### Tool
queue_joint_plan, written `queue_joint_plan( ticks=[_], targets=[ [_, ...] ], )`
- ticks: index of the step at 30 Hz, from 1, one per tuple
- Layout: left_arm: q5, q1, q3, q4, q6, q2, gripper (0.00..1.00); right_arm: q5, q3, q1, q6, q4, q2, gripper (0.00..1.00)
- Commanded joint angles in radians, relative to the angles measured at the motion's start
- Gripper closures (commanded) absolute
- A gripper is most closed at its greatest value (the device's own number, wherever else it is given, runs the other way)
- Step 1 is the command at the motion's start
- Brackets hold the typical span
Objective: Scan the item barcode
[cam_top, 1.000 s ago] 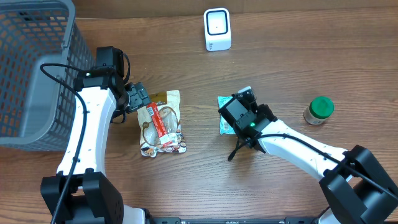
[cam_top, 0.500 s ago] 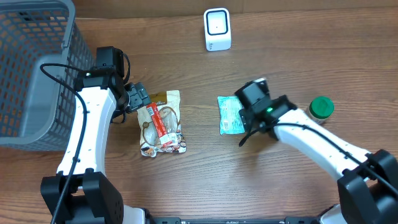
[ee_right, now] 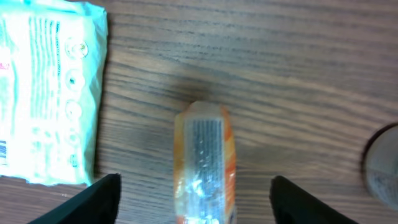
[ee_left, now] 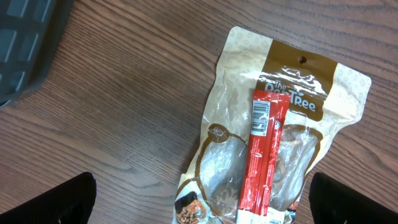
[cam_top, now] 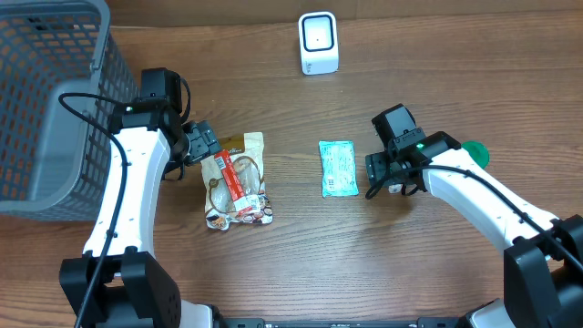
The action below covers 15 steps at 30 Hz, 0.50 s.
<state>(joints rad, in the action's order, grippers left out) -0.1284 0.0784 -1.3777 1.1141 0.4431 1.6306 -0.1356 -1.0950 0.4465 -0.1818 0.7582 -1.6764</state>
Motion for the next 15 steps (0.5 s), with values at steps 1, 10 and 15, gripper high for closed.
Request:
queue_joint_plan(
  ticks=[1,10,15],
  targets=[
    [-0.01,0.0,-0.016,-0.001,0.01,-0.001,0.0,0.037,-0.017,-0.001,-0.004,-0.003,0.021,0.29],
    [-0.009,0.0,-0.016,0.0,0.01,-0.001,0.01,0.013,-0.017,-0.001,-0.003,-0.012,-0.043,0.36],
    [-0.009,0.0,-0.016,-0.001,0.01,-0.001,0.0,-0.005,-0.017,-0.001,-0.003,-0.028,-0.074,0.37]
  ],
)
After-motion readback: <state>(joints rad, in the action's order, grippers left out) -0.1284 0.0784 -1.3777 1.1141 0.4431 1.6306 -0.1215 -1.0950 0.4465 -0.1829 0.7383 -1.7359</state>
